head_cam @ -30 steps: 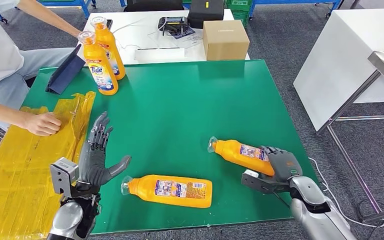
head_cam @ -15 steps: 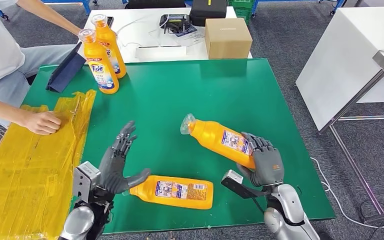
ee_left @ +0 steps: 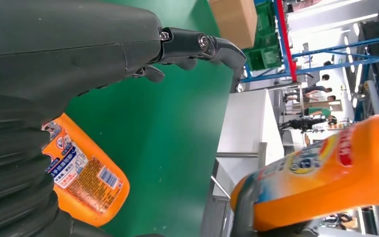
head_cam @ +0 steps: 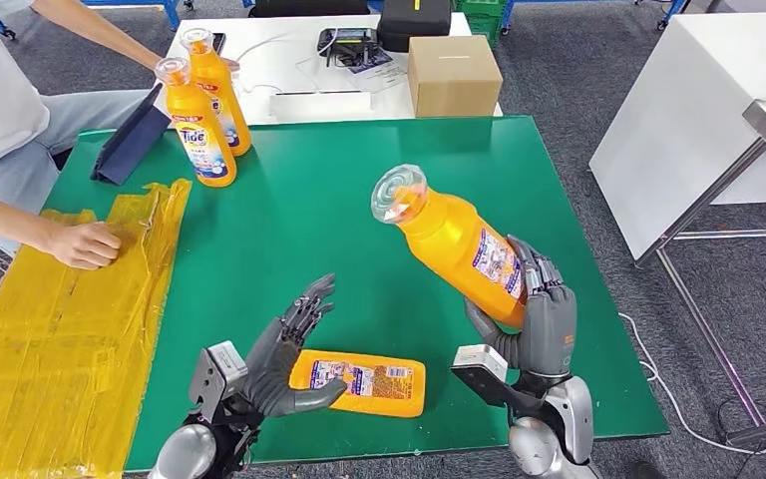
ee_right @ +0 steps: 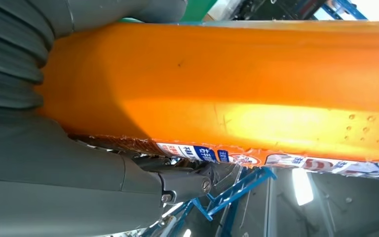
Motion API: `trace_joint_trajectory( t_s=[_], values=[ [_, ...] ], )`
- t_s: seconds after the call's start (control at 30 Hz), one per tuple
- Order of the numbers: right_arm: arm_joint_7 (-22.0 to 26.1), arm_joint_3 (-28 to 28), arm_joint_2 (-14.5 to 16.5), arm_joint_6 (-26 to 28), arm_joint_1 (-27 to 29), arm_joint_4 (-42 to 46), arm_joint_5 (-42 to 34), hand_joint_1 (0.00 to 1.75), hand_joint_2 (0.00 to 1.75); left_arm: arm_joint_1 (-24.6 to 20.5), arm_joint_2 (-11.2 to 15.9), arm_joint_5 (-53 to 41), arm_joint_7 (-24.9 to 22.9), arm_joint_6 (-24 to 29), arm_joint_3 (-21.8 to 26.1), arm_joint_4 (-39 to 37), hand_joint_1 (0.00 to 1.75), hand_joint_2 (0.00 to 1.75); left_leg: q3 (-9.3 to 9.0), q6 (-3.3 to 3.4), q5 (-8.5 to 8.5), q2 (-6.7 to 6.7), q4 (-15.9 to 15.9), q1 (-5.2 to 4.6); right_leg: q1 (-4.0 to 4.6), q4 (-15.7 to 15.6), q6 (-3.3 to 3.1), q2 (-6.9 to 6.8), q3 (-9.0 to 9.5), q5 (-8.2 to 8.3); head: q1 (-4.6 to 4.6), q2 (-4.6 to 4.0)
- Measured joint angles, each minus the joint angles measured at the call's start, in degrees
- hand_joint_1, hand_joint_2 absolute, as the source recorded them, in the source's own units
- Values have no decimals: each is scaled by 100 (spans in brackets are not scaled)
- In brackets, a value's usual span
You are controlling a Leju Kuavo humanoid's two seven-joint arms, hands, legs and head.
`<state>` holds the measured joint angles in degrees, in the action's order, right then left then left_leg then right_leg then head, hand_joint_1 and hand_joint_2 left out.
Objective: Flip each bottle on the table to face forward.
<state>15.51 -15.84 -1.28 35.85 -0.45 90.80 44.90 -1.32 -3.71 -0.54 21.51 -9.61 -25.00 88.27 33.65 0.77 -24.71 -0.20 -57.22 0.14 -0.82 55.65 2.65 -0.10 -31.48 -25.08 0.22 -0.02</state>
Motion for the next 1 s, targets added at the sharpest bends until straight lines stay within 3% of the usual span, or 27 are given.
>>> trace_joint_trajectory(
  t_s=[0.33,0.47,0.57,0.77,0.87,1.0],
  values=[
    [22,2,54,3,28,91,-17,175,175,-10,42,1,0,-1,-55,-30,0,175,2,0,-1,0,0,0,-1,0,0,0,-2,0,0,0],
    [197,1,77,-136,34,112,-487,172,175,-40,50,14,0,-57,-117,-46,0,175,3,0,0,-1,0,0,0,0,0,0,-2,0,0,0],
    [340,-28,107,-627,19,118,-1131,168,175,-114,54,118,7,-193,-247,-87,0,175,3,0,0,-1,0,0,0,0,0,0,0,0,0,0],
    [374,-430,214,-2308,-216,-213,-2196,172,175,-354,56,419,40,-333,-445,-218,0,175,3,-1,1,-1,1,3,2,1,0,-1,-1,0,1,0],
    [322,-772,349,-2647,-334,-696,-2250,175,175,-465,55,613,63,-358,-471,-247,0,175,4,-2,2,-1,1,7,5,2,0,-1,-2,0,0,0],
    [355,-1081,497,-2714,-450,-1297,-2278,175,175,-505,56,763,43,-366,-436,-264,0,175,7,-2,2,0,1,7,4,3,-1,-1,-7,0,-1,0]
  ],
)
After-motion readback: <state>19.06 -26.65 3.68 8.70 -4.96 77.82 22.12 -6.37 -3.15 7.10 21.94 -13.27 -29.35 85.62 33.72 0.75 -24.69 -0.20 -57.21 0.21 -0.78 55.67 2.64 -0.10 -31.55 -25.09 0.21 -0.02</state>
